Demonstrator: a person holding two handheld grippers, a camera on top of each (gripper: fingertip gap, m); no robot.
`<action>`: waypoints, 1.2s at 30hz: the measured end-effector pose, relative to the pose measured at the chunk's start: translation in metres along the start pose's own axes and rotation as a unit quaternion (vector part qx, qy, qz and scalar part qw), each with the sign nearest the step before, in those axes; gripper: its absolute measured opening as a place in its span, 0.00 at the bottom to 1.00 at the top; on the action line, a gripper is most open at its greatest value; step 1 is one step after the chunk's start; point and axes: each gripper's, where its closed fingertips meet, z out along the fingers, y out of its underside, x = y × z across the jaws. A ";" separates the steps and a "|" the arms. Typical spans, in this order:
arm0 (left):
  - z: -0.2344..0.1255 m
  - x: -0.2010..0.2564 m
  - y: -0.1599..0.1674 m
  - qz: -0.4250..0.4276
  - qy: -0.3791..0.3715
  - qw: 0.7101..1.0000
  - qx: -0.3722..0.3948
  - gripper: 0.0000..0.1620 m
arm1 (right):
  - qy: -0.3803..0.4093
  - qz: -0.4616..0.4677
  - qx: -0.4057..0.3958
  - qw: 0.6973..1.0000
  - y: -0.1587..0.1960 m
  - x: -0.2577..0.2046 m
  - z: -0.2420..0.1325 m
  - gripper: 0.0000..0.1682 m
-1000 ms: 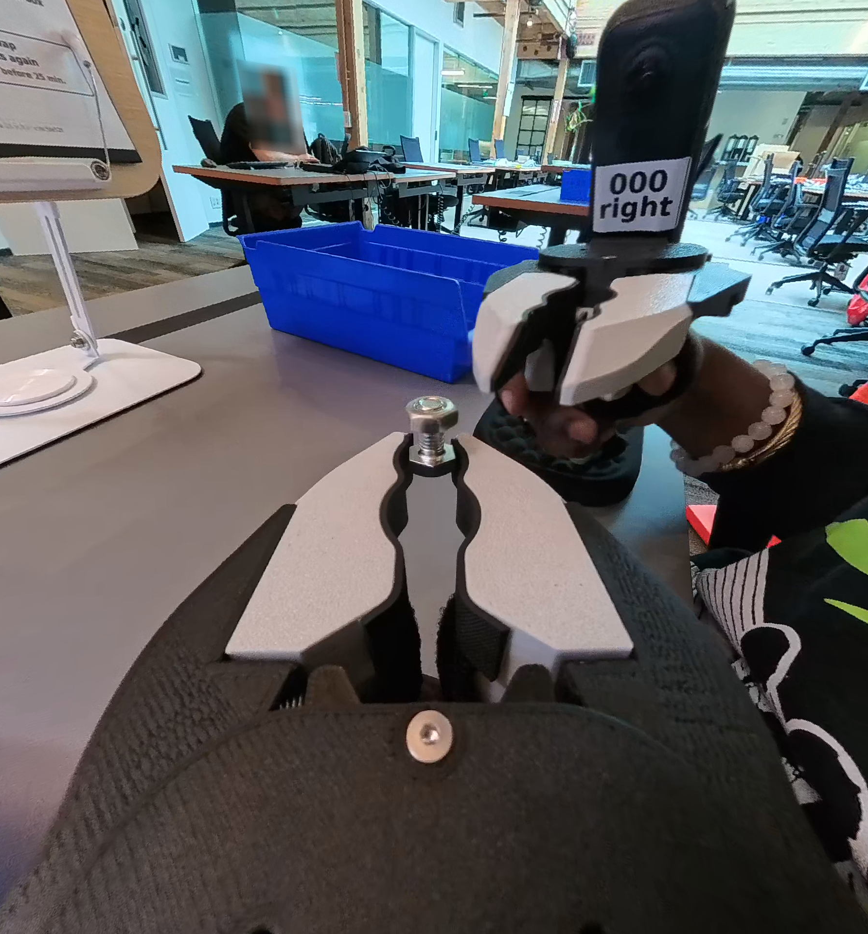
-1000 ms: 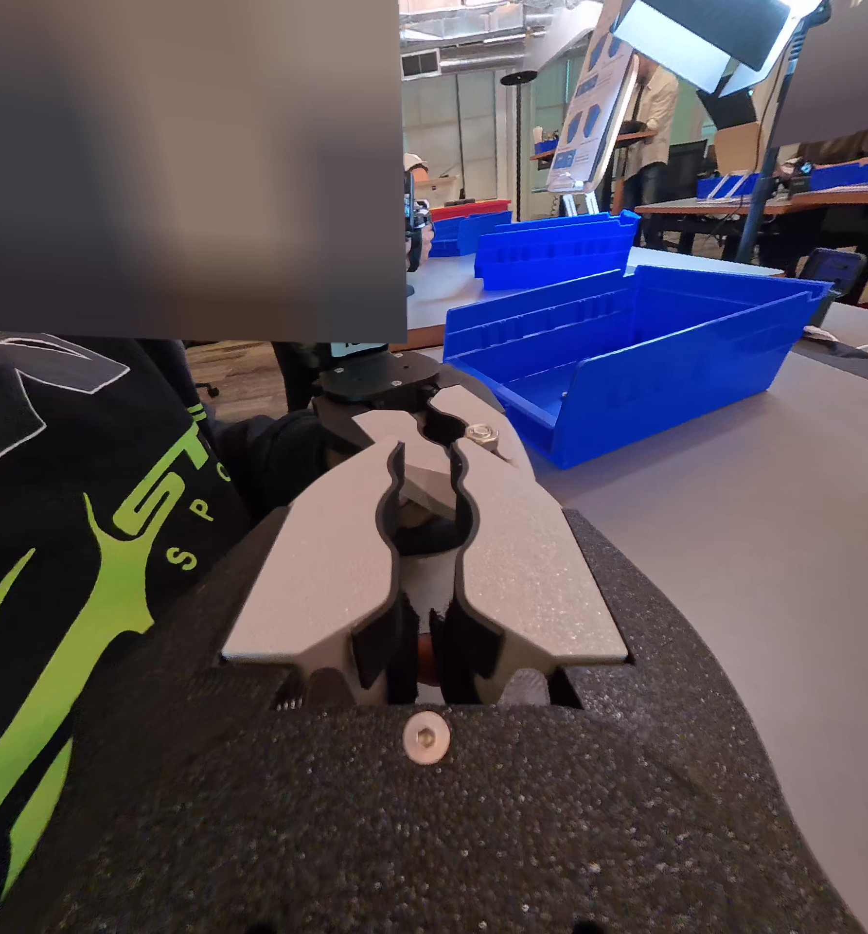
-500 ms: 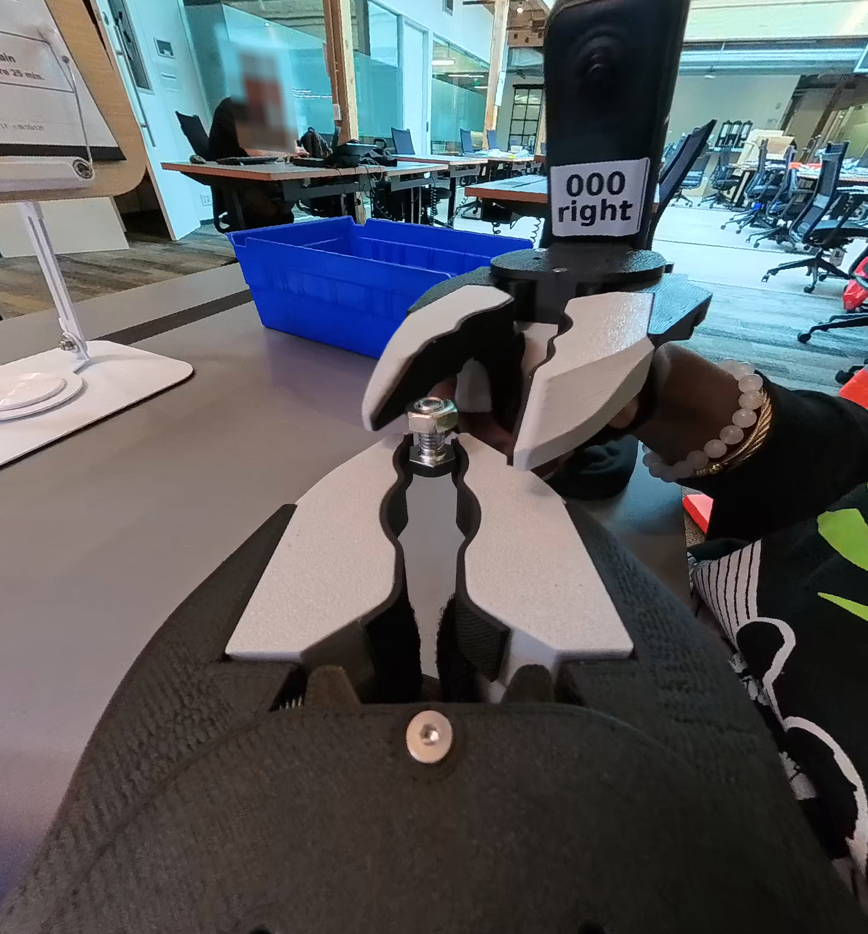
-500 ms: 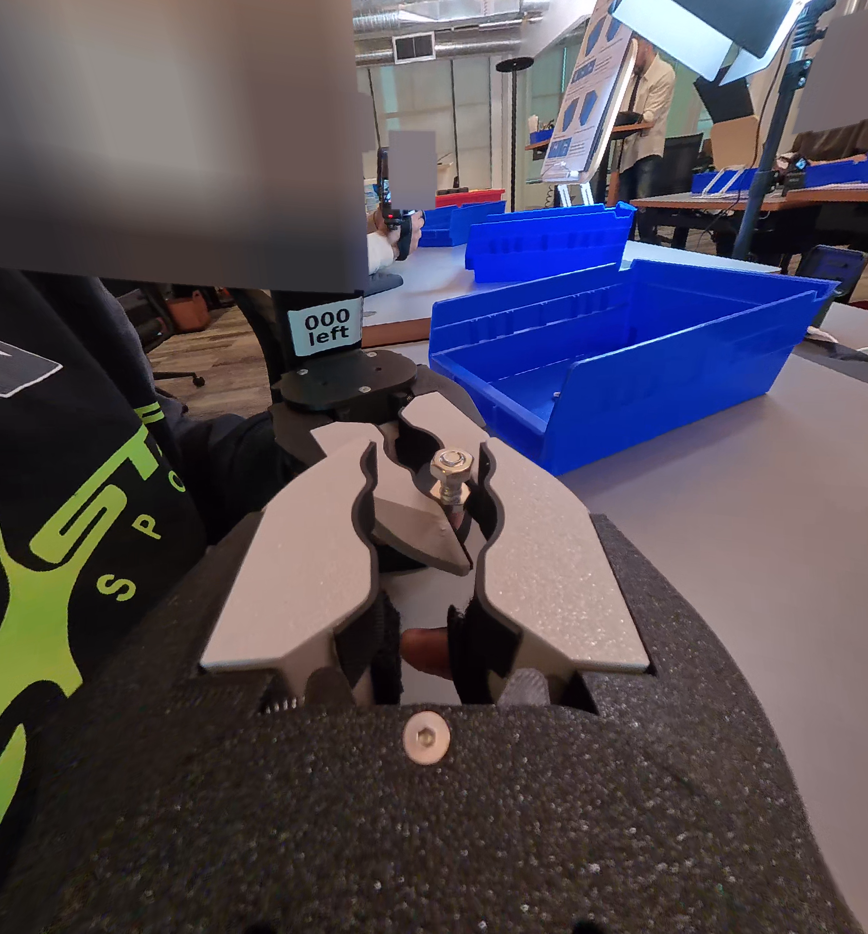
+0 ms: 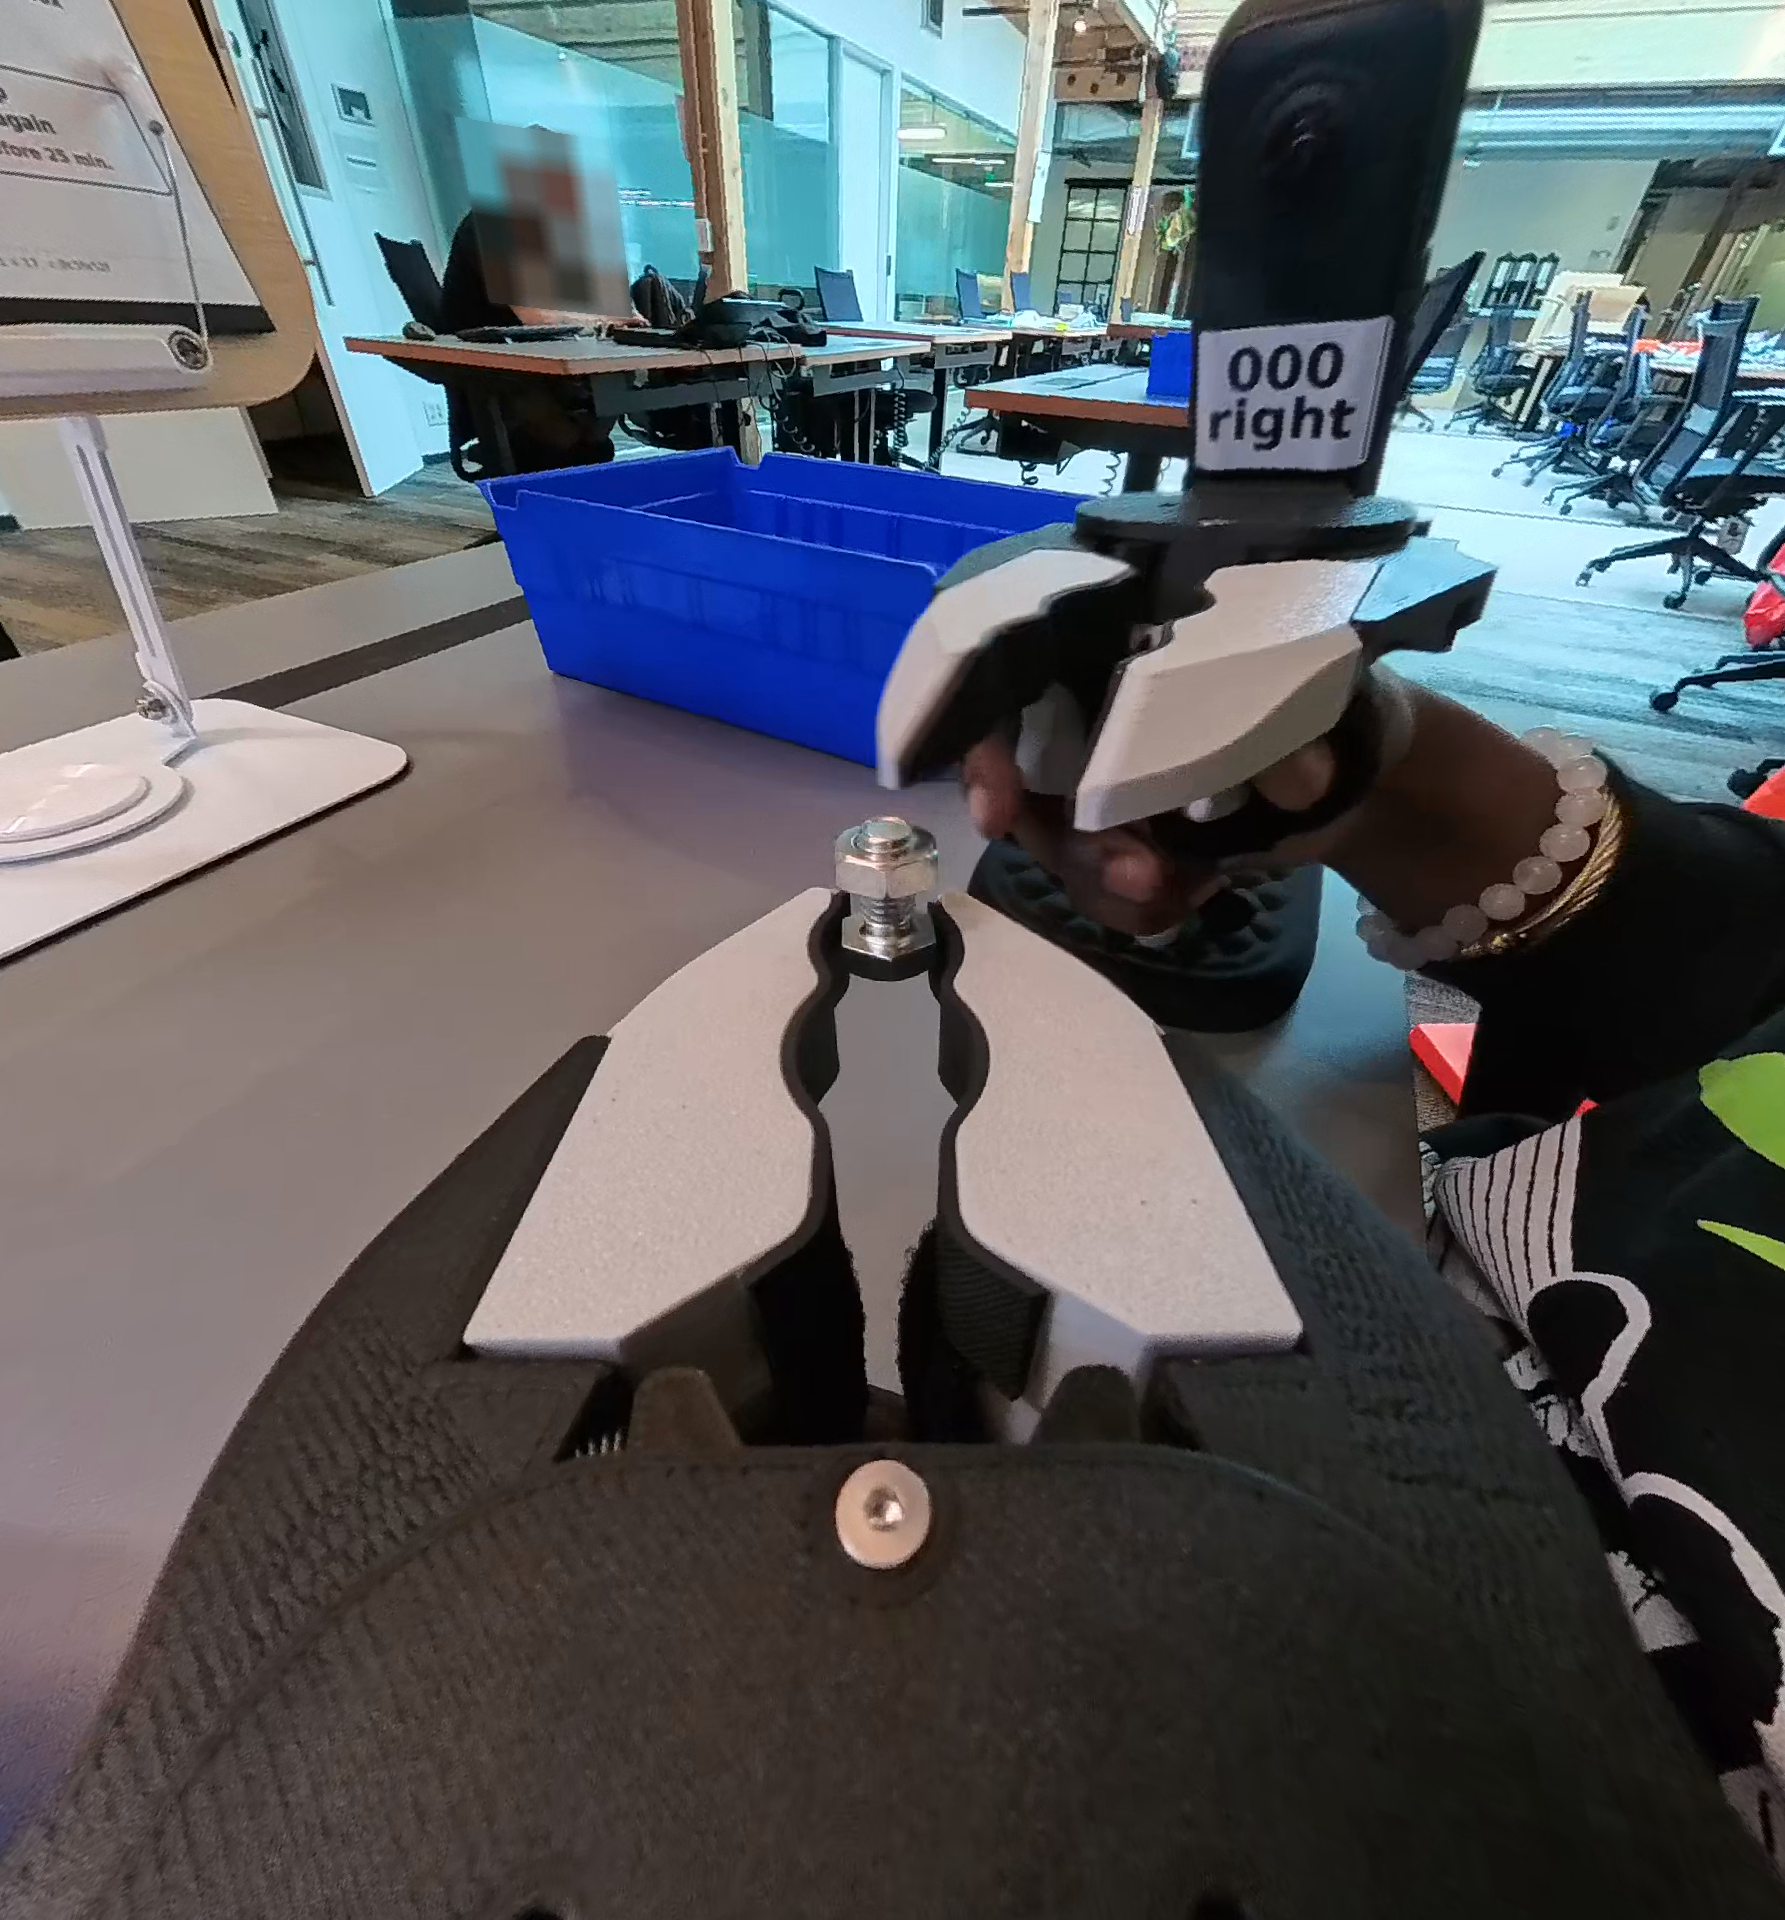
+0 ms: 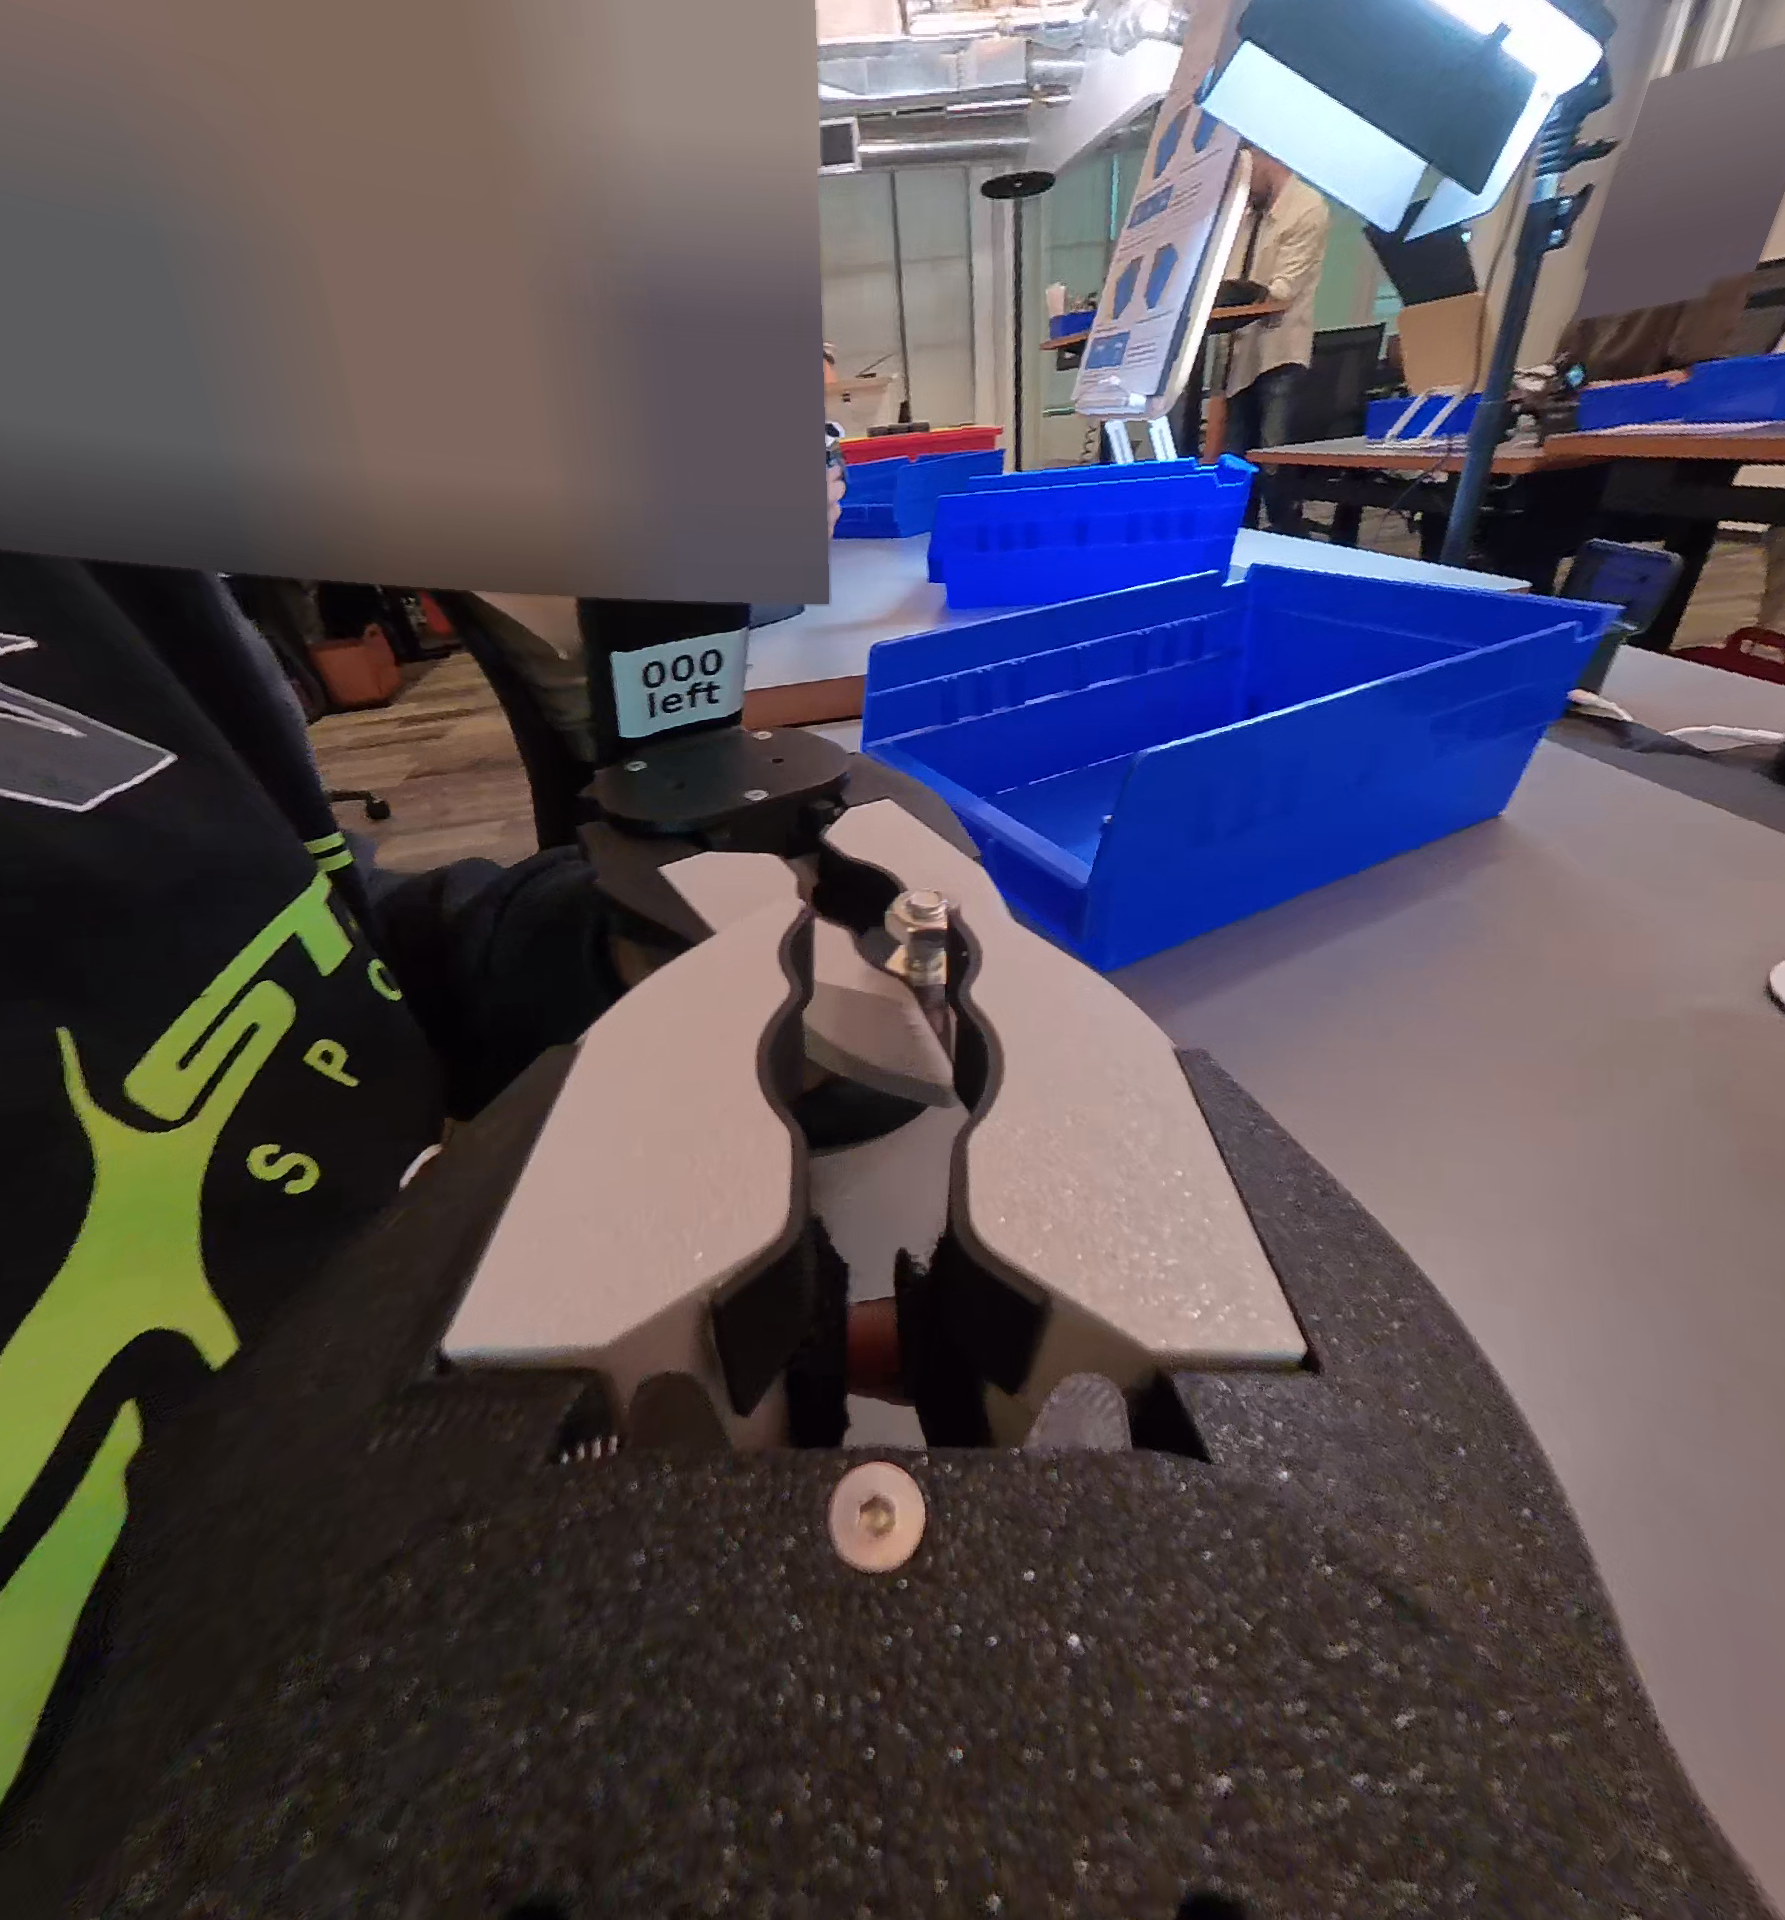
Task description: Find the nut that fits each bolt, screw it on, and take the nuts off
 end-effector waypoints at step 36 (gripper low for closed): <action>-0.008 0.018 -0.001 -0.003 0.005 1.000 0.001 0.09 | -0.023 0.000 -0.010 1.000 0.009 -0.001 0.021 0.20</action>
